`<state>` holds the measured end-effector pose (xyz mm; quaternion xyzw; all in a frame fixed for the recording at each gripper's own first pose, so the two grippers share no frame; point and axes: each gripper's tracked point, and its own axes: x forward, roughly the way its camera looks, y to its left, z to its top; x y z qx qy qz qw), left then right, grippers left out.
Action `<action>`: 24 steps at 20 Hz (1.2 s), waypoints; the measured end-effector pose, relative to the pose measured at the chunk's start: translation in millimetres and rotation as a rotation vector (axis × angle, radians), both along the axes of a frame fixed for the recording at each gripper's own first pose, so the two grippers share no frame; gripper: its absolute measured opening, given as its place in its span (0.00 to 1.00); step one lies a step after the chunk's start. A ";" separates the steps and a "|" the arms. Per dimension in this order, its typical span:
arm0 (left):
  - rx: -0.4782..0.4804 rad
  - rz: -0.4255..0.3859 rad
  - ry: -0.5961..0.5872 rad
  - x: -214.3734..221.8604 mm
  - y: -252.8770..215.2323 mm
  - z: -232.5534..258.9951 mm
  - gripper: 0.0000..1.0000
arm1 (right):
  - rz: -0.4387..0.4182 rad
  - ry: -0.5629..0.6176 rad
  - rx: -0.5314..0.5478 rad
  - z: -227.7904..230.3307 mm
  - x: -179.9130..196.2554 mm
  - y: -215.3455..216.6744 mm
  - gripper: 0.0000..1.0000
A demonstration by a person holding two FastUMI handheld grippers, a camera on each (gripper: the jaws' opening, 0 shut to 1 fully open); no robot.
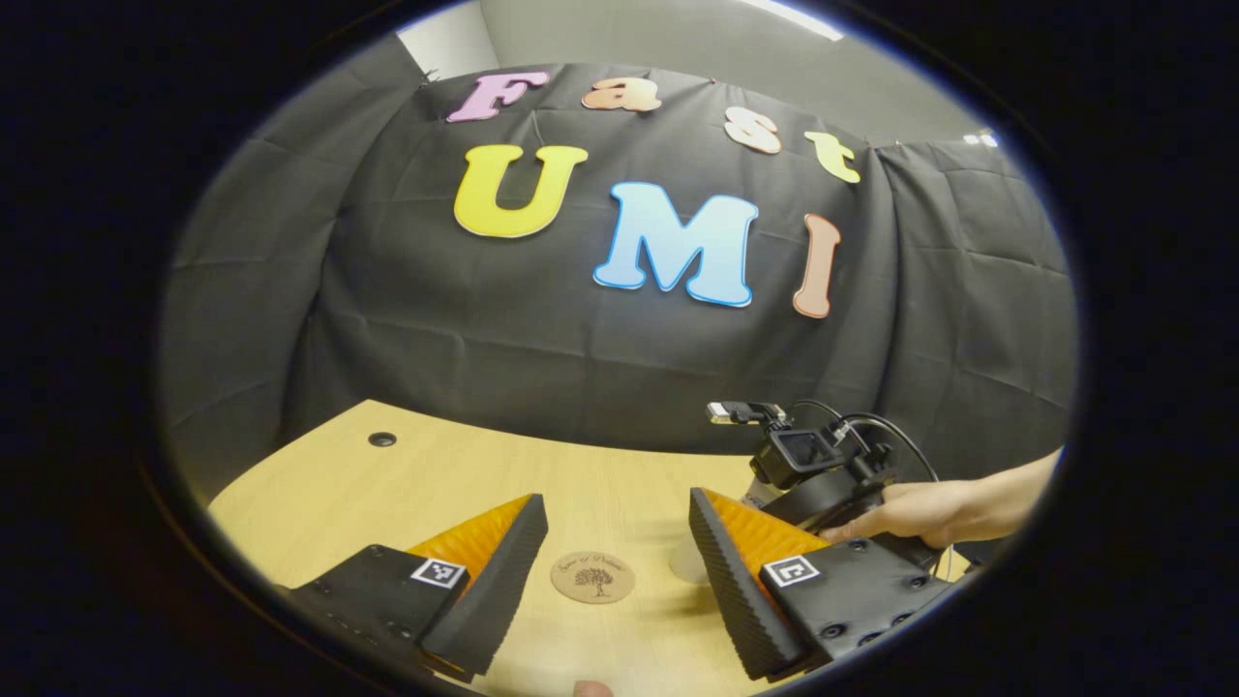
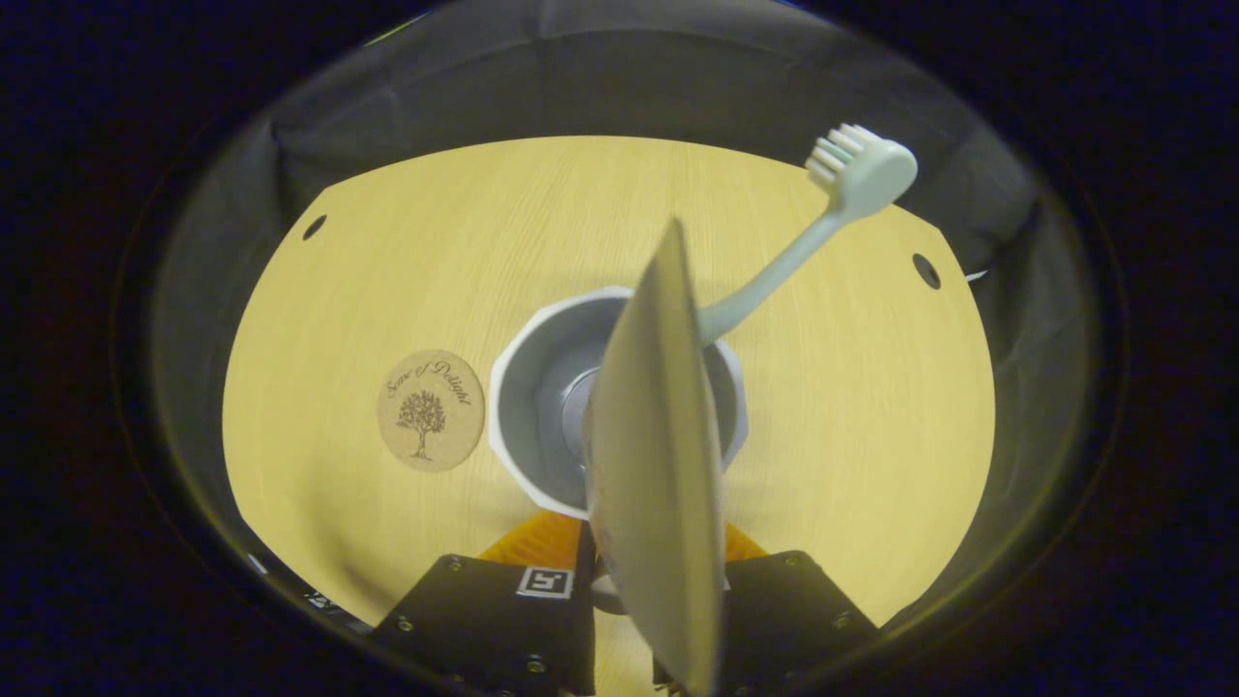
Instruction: Put the toothbrush and toothpaste on the desktop into the cup, then pick up the cup and place it on the coaster on the desktop.
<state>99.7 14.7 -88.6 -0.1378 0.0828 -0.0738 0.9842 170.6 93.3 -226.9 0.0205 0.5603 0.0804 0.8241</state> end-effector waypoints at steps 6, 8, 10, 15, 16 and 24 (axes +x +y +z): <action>0.000 0.008 0.004 -4.4 4.7 -1.4 0.95 | 0.009 -0.026 0.004 5.0 -5.0 2.5 0.21; 0.003 0.012 0.008 -6.4 6.6 -3.1 0.95 | 0.014 -0.036 0.004 8.2 -5.7 4.5 0.20; 0.008 0.016 0.012 -8.2 10.5 -4.5 0.96 | 0.020 -0.043 0.016 14.0 -7.7 8.4 0.20; 0.003 0.034 0.013 -15.1 20.6 -3.9 0.96 | 0.062 -0.059 0.035 30.0 -13.4 27.7 0.20; 0.004 0.038 0.015 -16.6 23.1 -4.4 0.96 | 0.071 -0.057 0.042 34.8 -13.7 32.9 0.20; 0.014 0.068 0.024 -30.9 48.3 -5.2 0.96 | 0.135 -0.048 0.059 44.8 -3.9 86.6 0.20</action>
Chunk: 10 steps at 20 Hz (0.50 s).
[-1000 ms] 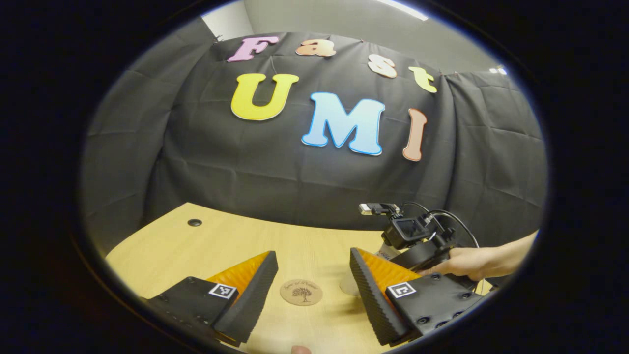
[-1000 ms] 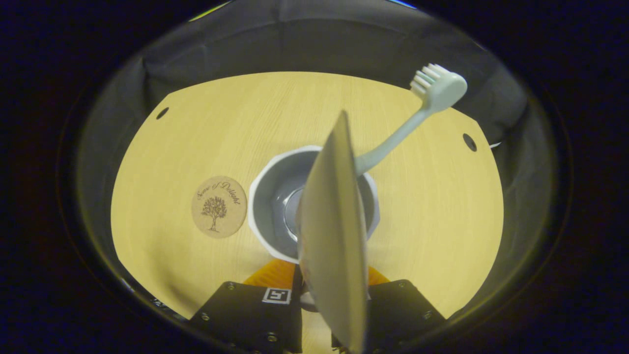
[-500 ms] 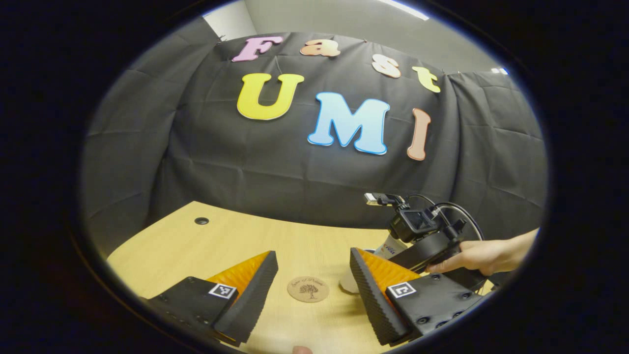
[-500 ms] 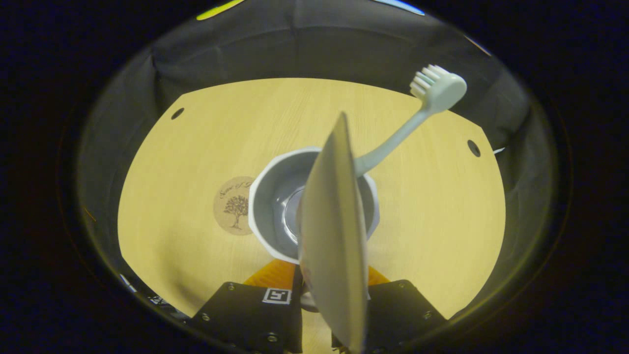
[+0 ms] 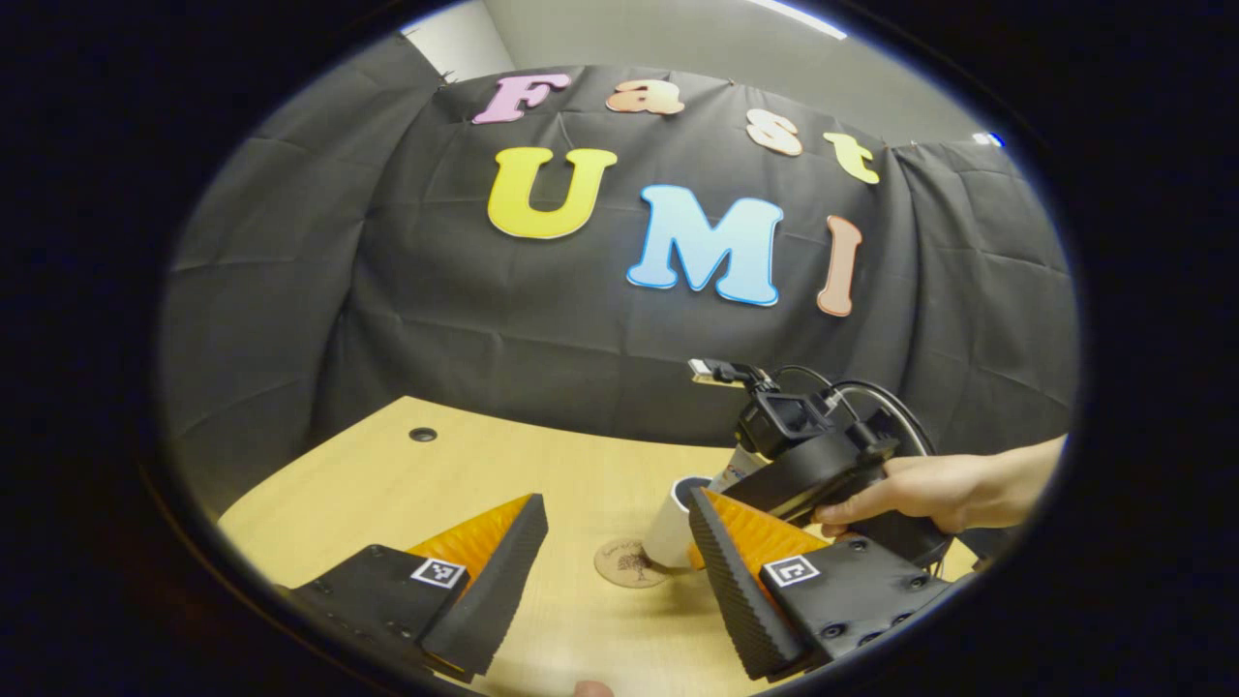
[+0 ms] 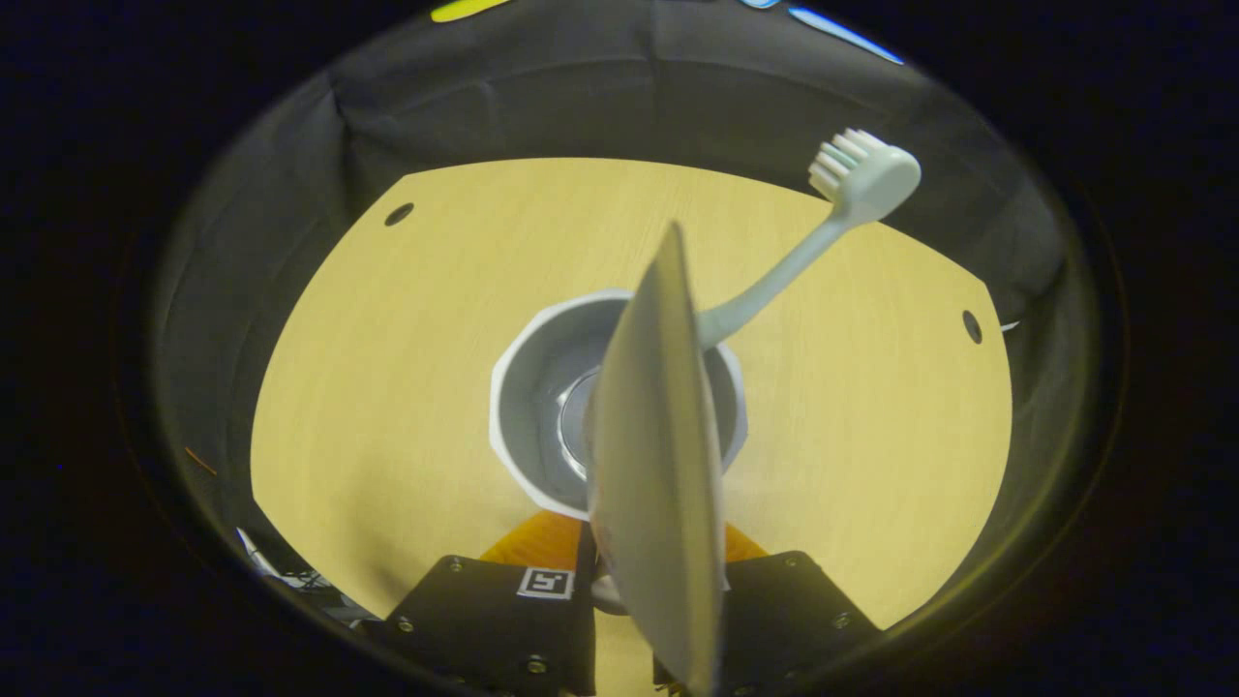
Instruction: Put the toothbrush and toothpaste on the desktop into the cup, then pick up the cup and place it on the coaster on the desktop.
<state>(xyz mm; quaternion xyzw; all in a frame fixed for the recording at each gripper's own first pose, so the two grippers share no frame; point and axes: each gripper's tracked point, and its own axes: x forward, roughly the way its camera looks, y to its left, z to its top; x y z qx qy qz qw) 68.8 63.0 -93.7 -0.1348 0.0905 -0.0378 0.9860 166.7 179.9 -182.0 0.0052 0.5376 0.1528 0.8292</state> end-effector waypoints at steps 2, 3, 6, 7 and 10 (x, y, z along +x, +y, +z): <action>0.003 0.005 0.000 -1.9 5.8 -1.1 0.95 | 0.014 0.013 0.001 -0.6 0.0 3.5 0.20; 0.004 0.008 0.000 -2.2 8.1 -0.8 0.96 | 0.024 0.019 0.001 -2.1 -0.4 8.4 0.20; 0.007 0.011 0.003 -3.8 13.7 -3.5 0.96 | 0.040 0.043 -0.003 -5.8 -1.0 23.6 0.20; 0.007 0.010 0.004 -4.1 15.1 -3.9 0.96 | 0.044 0.049 -0.005 -7.6 0.6 28.5 0.20; 0.006 0.009 0.008 -5.2 18.3 -6.2 0.95 | 0.051 0.064 -0.016 -11.8 4.7 30.1 0.20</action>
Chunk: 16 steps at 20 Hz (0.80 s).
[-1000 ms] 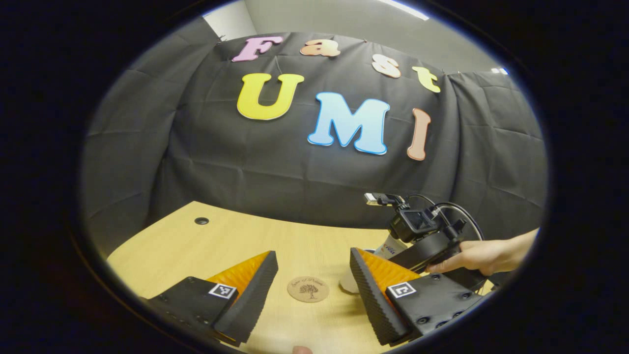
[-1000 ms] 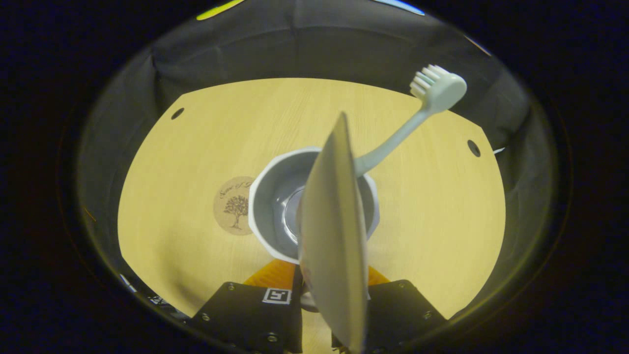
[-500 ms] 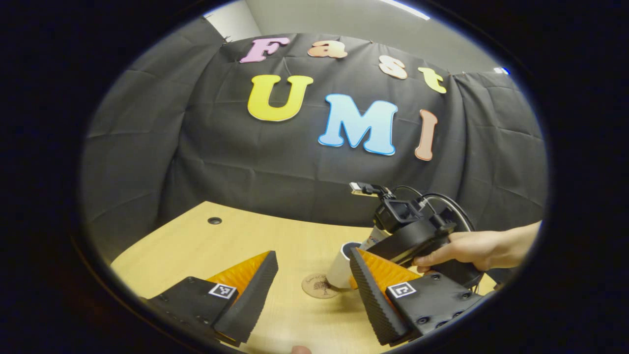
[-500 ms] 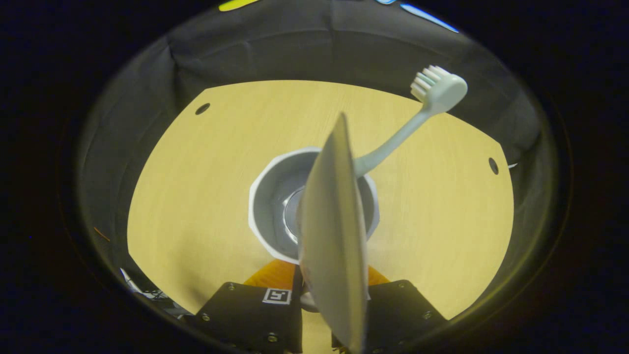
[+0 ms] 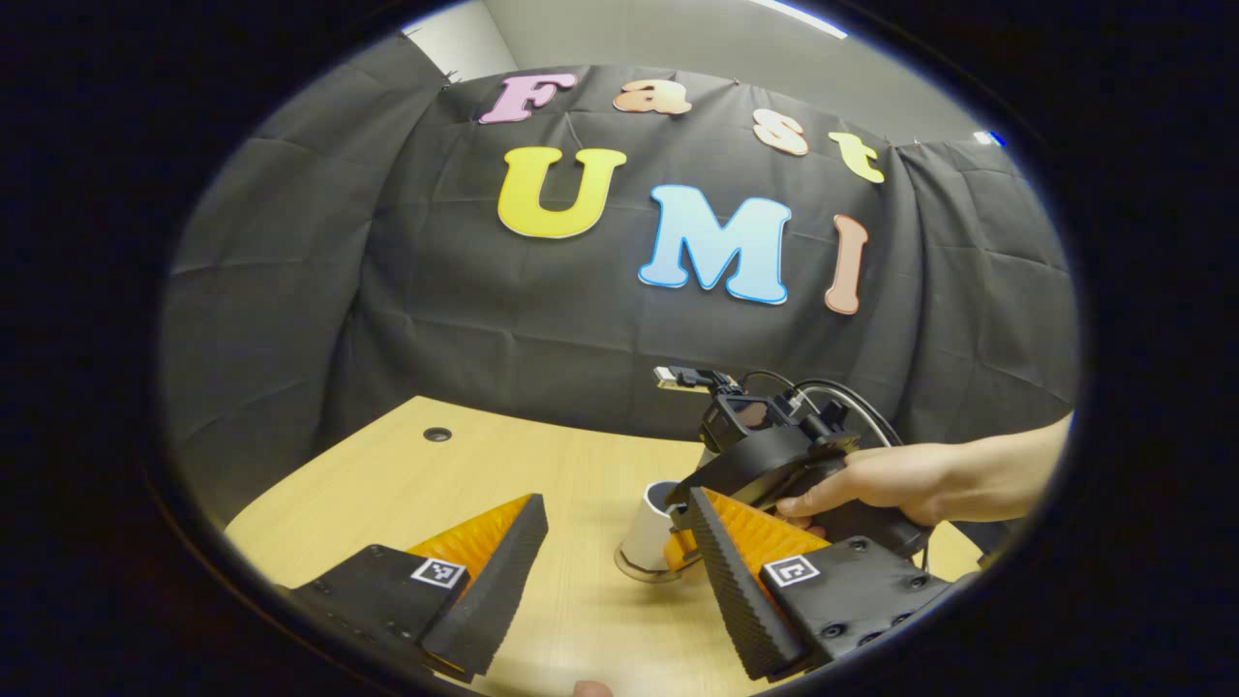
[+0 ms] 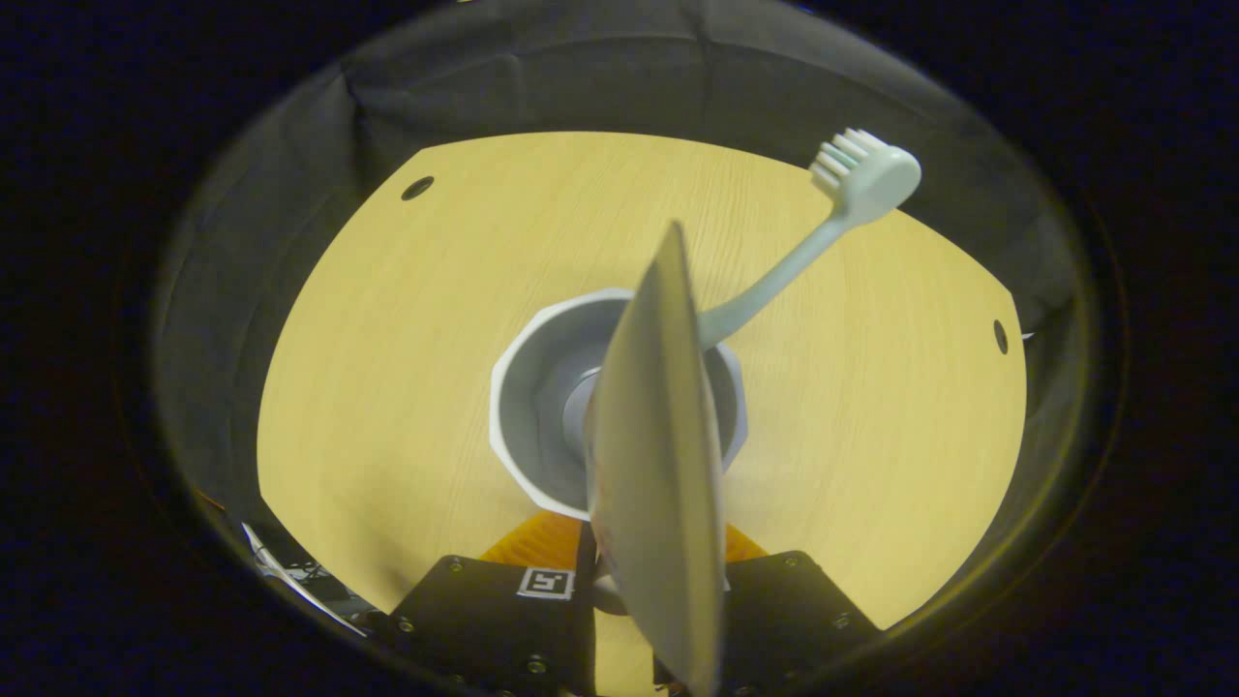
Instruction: Put the toothbrush and toothpaste on the desktop into the cup, then pick up the cup and place it on the coaster on the desktop.
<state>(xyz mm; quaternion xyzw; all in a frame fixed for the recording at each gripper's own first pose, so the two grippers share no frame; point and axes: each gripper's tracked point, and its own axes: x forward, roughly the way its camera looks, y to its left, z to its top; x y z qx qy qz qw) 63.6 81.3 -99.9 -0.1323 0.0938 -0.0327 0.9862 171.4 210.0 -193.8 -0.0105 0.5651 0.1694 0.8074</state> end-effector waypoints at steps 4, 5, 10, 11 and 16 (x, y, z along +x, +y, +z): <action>-0.002 0.005 0.003 -0.4 6.2 -1.5 0.95 | -0.004 0.018 -0.020 -3.1 0.2 1.8 0.20; -0.002 0.005 0.003 0.2 6.1 -2.4 0.95 | -0.003 0.010 -0.021 -3.8 2.2 2.3 0.20; -0.003 0.002 0.005 -0.5 4.9 -2.4 0.95 | -0.006 0.006 0.010 5.5 -3.2 1.1 0.30; -0.006 0.002 0.006 -0.4 3.6 -2.3 0.95 | -0.011 0.003 0.025 5.0 -4.8 0.6 0.33; -0.004 0.003 0.005 2.5 -1.7 0.2 0.95 | -0.056 -0.052 0.139 37.9 -13.4 -12.5 0.48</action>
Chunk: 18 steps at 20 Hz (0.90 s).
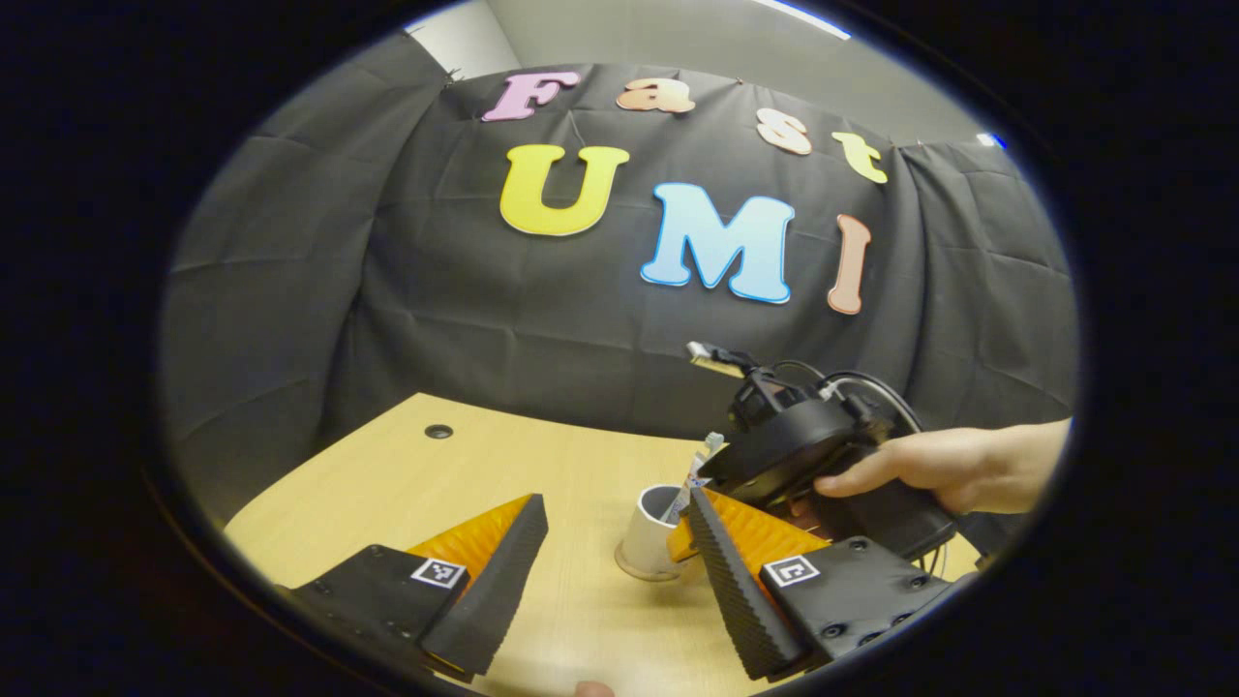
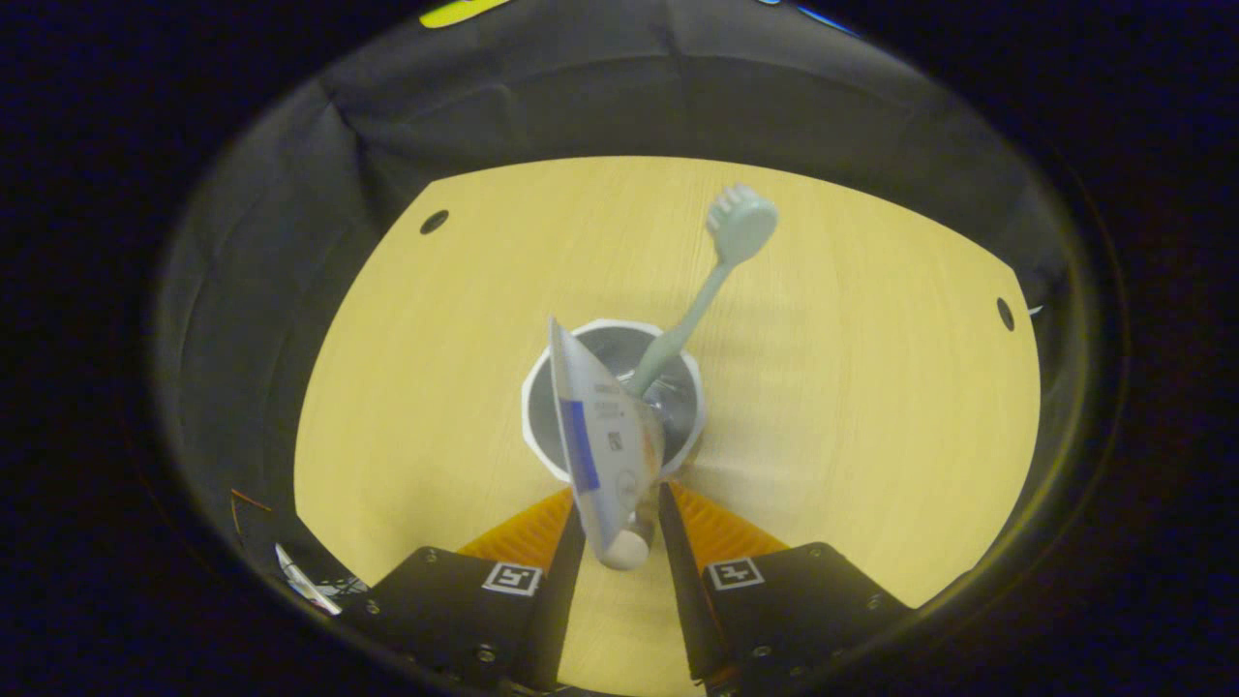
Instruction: Put the toothbrush and toothpaste on the desktop into the cup, then pick up the cup and place it on the coaster on the desktop.
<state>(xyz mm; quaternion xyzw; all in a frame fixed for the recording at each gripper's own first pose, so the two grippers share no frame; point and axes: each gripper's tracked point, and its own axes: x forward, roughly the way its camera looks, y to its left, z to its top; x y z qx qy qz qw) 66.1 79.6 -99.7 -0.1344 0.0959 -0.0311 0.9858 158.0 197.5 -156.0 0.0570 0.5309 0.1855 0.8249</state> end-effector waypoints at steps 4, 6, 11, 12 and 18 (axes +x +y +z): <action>0.013 -0.020 0.006 5.3 -7.8 2.8 0.95 | -0.079 -0.073 0.079 26.3 -16.7 -27.4 0.48; 0.032 -0.029 0.000 9.1 -12.6 5.1 0.95 | -0.119 -0.123 0.110 39.8 -27.6 -44.1 0.48; 0.059 -0.061 -0.027 13.6 -36.8 18.6 0.95 | -0.228 -0.216 0.170 66.7 -51.4 -83.2 0.48; 0.062 -0.066 -0.037 13.6 -41.8 22.4 0.95 | -0.251 -0.255 0.153 72.0 -53.1 -95.2 0.48; 0.076 -0.089 -0.085 17.5 -73.1 53.5 0.95 | -0.385 -0.614 -0.029 117.3 -58.7 -168.5 0.43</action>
